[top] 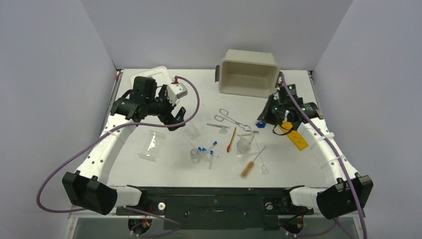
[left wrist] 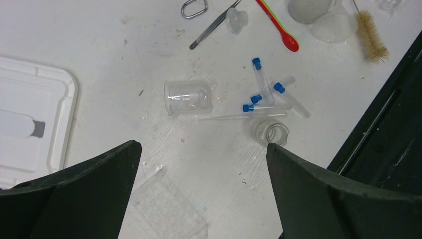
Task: Organize the chemistry lab equipment
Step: Pick up the test tube at the center of the board, then insert the test tube into the slot of the test tube rack.
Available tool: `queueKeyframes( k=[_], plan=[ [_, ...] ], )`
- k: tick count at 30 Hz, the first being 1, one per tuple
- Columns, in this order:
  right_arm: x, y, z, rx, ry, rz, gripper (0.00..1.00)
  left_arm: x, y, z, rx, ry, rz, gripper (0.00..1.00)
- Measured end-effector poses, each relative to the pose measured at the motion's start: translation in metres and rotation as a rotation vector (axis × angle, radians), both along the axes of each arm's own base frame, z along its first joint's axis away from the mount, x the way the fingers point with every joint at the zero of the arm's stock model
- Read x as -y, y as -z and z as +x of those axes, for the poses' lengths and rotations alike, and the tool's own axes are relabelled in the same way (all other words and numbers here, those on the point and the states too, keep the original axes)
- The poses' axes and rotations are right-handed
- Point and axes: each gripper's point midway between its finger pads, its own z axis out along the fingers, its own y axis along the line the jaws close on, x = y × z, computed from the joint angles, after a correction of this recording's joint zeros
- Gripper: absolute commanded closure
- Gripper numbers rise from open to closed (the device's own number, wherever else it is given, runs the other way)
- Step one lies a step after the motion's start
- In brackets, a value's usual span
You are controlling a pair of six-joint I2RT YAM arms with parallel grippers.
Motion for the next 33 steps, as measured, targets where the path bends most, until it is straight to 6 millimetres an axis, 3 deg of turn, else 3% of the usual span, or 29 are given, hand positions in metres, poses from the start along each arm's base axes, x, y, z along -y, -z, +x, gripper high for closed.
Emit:
queueKeyframes(
  k=[1, 5, 12, 23, 28, 33],
  plan=[
    [0.026, 0.006, -0.004, -0.009, 0.072, -0.033, 1.0, -0.005, 0.004, 0.005, -0.017, -0.018, -0.001, 0.03],
    [0.097, 0.028, -0.022, -0.067, 0.287, -0.138, 1.0, -0.012, 0.016, 0.015, -0.056, -0.047, 0.002, 0.03],
    [0.157, 0.036, -0.033, -0.091, 0.484, -0.284, 1.0, -0.008, 0.019, 0.019, -0.059, -0.011, -0.005, 0.03],
    [0.216, 0.048, -0.023, -0.116, 0.697, -0.428, 1.0, -0.009, 0.036, 0.027, -0.086, 0.01, 0.021, 0.03],
    [0.227, 0.065, -0.014, -0.162, 0.721, -0.466, 1.0, -0.014, 0.036, 0.031, -0.079, 0.004, 0.025, 0.03],
    [0.23, 0.069, -0.007, -0.159, 0.731, -0.474, 1.0, -0.016, 0.038, 0.032, -0.081, 0.003, 0.028, 0.03]
  ],
)
